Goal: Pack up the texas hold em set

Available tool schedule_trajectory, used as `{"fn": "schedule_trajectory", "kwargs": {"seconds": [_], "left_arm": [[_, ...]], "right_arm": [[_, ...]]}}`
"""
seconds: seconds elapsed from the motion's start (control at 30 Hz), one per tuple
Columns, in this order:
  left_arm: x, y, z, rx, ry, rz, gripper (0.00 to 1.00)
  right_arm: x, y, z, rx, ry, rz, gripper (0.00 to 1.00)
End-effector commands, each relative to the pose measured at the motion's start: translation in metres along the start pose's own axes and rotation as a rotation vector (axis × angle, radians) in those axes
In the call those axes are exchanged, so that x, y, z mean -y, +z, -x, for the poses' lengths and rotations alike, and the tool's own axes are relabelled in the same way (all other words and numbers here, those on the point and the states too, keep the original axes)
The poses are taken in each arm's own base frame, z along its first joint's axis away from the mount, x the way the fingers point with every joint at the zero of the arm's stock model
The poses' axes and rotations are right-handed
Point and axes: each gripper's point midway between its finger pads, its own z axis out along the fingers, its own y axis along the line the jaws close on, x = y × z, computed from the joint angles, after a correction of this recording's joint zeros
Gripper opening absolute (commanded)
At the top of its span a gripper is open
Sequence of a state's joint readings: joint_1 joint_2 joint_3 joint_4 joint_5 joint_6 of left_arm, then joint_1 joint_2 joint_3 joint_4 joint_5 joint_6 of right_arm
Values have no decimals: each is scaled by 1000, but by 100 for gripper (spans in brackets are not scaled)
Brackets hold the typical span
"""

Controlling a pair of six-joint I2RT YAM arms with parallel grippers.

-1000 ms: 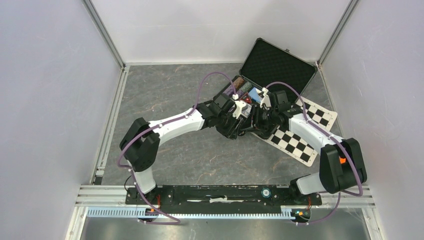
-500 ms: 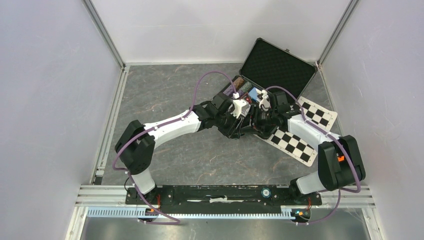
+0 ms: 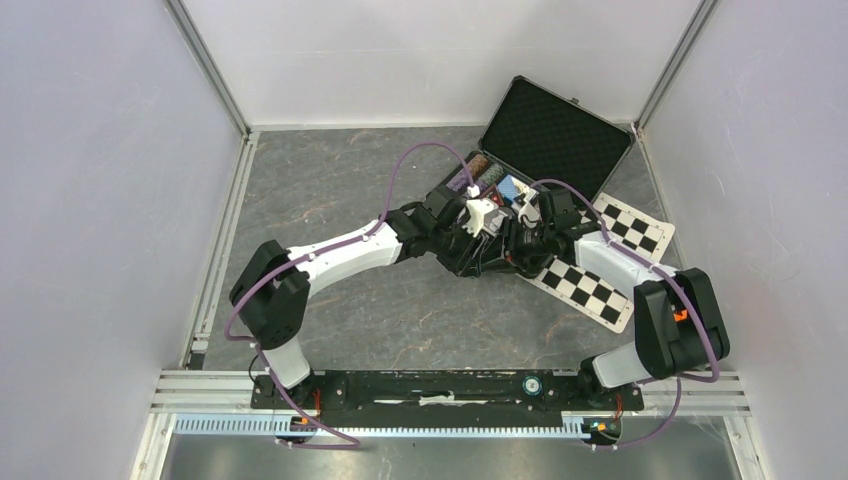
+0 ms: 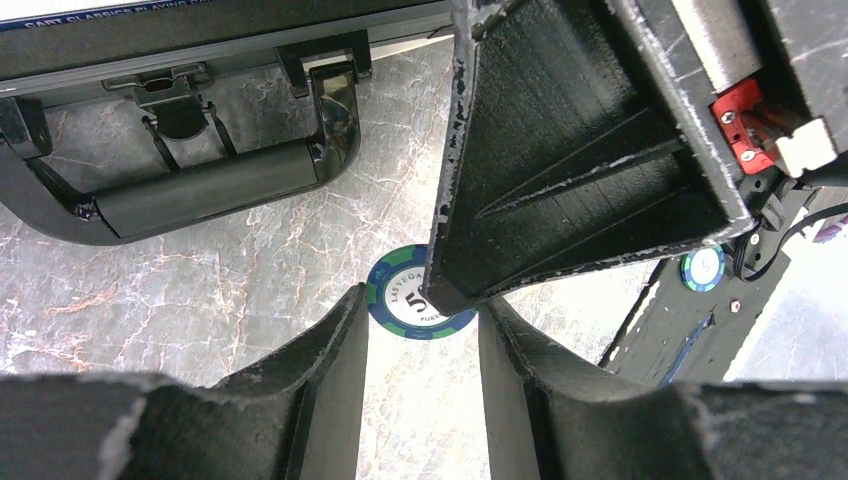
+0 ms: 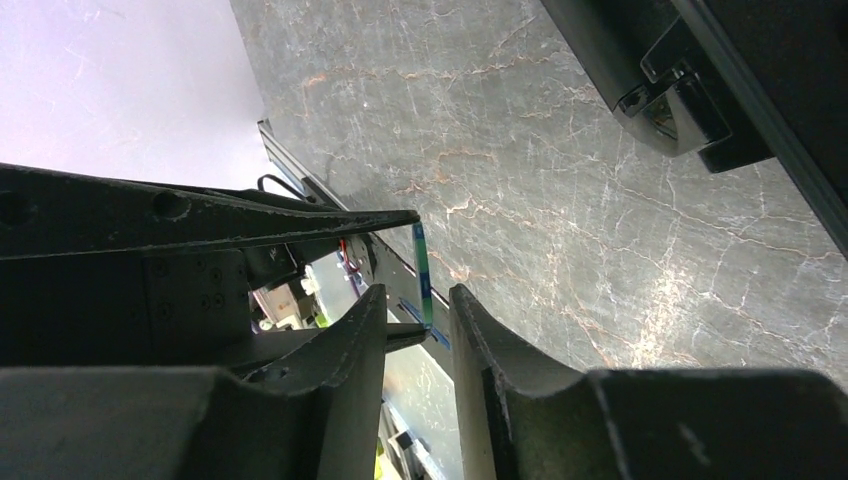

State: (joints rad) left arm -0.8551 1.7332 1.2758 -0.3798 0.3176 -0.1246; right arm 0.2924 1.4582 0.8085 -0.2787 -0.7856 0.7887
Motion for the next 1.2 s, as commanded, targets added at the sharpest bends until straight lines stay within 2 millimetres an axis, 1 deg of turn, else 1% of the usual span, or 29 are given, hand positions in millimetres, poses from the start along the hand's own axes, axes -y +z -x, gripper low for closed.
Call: {"fn": "schedule_trajectory", "kwargs": {"seconds": [0.0,0.07,0.13,0.23,0.27,0.3,0.33,0.37,0.4,0.43,0.47,0.53,0.63,0.67,0.73,0.8,0.87,0.9,1.03,1.13,1.17], "left_arm": [[12,-19,35,123,81,-33,42],[13,-20,37,130,84,-39,42],[15,-21,39,140,87,-49,42],[17,-21,38,141,81,-58,43],[17,-20,37,138,78,-58,45],[16,-20,37,137,72,-53,50],[14,-19,36,134,67,-43,58],[11,-20,35,134,59,-25,70],[7,-21,35,137,47,4,76],[3,-22,35,144,35,25,80],[-1,-24,34,153,18,46,82],[-7,-29,35,173,-32,52,84],[-15,-34,30,192,-141,30,83],[-20,-35,28,194,-172,23,83],[-28,-41,26,204,-224,29,83],[-37,-47,25,209,-268,53,83],[-57,-55,21,201,-319,156,84],[-63,-59,20,202,-337,181,84],[-83,-71,24,208,-385,246,85],[-100,-79,21,201,-430,329,85],[-107,-82,19,199,-450,368,86]], "right_arm": [[1,1,-3,-20,-2,13,33],[0,1,-2,-19,-2,18,30],[0,2,-2,-19,-2,19,24],[-3,1,2,-9,-16,22,4],[-4,0,3,-2,-22,22,0],[-6,0,5,6,-34,22,0],[-9,-2,8,15,-52,22,0],[-10,-3,12,24,-76,12,0],[-8,-5,16,29,-102,-11,0],[-5,-7,21,32,-141,-47,0],[0,-11,29,43,-206,-104,0],[7,-23,49,71,-346,-231,0],[7,-44,74,145,-522,-354,0],[7,-49,79,168,-560,-381,0],[14,-56,86,185,-616,-437,0],[19,-56,87,172,-661,-471,0],[25,-55,88,170,-699,-504,0],[26,-54,89,173,-723,-517,0],[33,-46,93,158,-759,-533,0],[38,-44,97,151,-776,-573,0],[41,-43,98,134,-809,-591,0]]}}
